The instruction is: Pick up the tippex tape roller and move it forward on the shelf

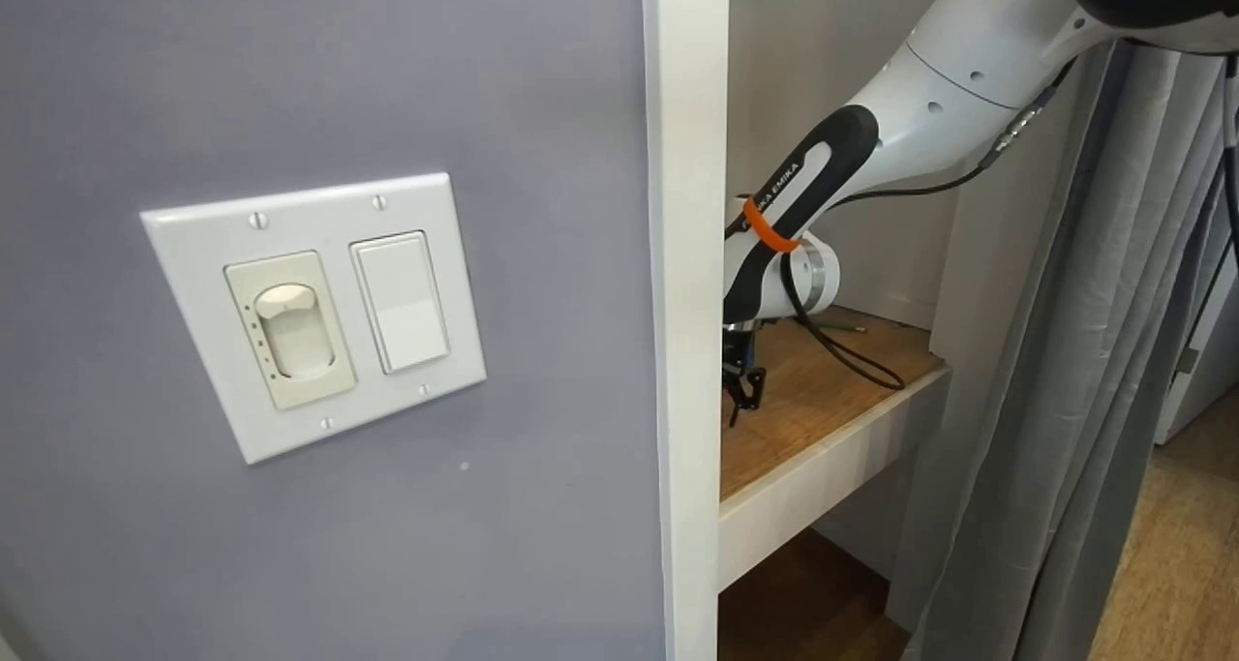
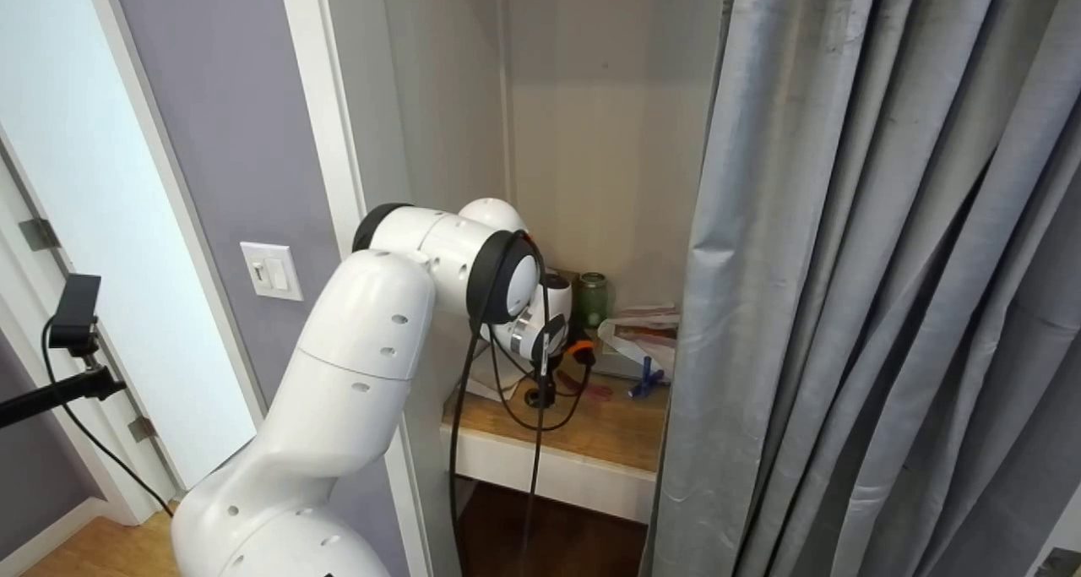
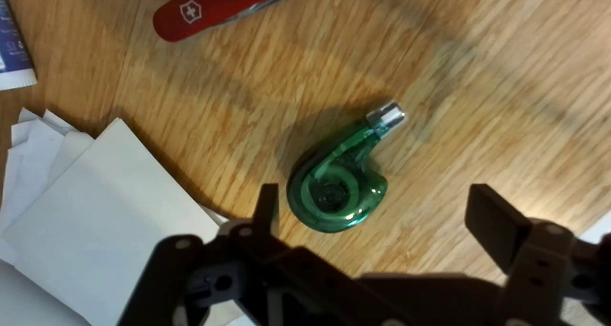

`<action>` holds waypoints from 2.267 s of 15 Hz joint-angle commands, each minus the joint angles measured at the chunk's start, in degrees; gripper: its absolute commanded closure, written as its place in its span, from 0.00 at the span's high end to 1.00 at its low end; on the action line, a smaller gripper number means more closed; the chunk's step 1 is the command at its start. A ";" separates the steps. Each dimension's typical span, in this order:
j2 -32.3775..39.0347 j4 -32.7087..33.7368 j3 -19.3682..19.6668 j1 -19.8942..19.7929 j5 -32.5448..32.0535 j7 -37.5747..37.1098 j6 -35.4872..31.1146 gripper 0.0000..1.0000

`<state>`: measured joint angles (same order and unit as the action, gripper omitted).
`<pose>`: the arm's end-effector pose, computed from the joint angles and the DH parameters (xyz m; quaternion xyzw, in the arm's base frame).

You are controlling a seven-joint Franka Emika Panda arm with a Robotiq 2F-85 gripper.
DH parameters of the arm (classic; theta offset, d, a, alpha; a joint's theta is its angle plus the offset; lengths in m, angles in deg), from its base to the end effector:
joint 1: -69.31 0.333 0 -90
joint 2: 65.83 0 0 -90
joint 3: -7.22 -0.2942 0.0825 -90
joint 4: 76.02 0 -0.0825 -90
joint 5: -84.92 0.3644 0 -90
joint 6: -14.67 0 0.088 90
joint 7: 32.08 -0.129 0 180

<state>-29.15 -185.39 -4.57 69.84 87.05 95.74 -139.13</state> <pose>0.6071 0.1288 0.1550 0.3768 0.9209 0.0972 0.0249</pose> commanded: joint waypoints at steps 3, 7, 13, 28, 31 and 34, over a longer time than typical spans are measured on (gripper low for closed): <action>3.74 4.71 0.44 1.22 -4.39 -2.26 0.64 1.00; 5.36 6.48 0.33 1.59 -5.87 -2.38 1.61 1.00; 7.23 8.67 0.13 1.41 -6.52 -2.13 1.84 1.00; 6.88 9.86 0.26 2.52 -6.76 -3.35 4.18 0.31; 3.54 7.48 -0.36 2.10 -5.90 -5.85 1.77 0.31; -0.82 6.28 -0.35 2.09 -5.90 -8.86 -0.39 0.31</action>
<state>-24.67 -176.29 -4.88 71.84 82.05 90.66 -137.74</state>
